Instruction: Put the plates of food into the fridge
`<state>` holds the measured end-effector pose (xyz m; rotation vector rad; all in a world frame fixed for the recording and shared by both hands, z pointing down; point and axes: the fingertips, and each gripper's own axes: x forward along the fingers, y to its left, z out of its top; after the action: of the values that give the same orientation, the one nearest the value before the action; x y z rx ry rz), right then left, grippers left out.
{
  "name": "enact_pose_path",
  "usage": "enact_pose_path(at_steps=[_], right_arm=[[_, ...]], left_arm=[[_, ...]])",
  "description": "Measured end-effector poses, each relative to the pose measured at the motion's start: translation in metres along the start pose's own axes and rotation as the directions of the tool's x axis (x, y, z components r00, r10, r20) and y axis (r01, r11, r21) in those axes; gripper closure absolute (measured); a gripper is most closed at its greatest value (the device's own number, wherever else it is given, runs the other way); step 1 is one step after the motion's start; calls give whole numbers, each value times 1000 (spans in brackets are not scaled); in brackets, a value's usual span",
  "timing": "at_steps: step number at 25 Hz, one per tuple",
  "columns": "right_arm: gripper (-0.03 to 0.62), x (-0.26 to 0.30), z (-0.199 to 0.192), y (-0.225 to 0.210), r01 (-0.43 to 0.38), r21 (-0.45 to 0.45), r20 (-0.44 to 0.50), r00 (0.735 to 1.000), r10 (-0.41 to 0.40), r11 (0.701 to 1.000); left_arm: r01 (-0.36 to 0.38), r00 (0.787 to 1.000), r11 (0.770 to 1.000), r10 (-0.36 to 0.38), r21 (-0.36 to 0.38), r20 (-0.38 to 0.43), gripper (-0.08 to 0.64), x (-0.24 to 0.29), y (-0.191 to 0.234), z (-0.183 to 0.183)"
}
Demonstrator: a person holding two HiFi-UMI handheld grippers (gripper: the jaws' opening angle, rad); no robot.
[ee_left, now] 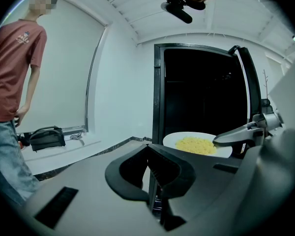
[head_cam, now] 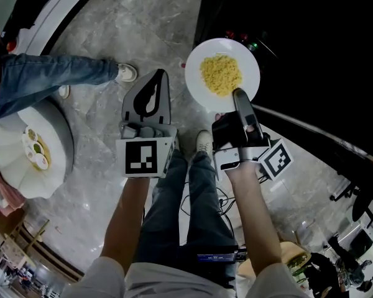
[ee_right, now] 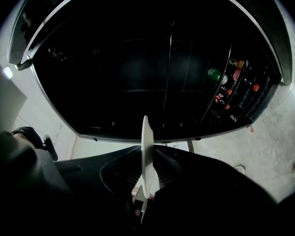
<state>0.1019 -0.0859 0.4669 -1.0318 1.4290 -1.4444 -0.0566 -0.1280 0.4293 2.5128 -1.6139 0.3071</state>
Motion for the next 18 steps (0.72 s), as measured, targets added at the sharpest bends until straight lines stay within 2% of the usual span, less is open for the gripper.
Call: enact_pose_path(at_steps=[7, 18], right_arm=[[543, 10, 10, -7, 5, -15, 17, 1000, -5, 1000], [543, 20, 47, -17, 14, -8, 89, 996, -13, 1000]], left_arm=[[9, 1000, 1000, -9, -5, -4, 554, 13, -2, -2], [42, 999, 999, -42, 13, -15, 554, 40, -20, -6]])
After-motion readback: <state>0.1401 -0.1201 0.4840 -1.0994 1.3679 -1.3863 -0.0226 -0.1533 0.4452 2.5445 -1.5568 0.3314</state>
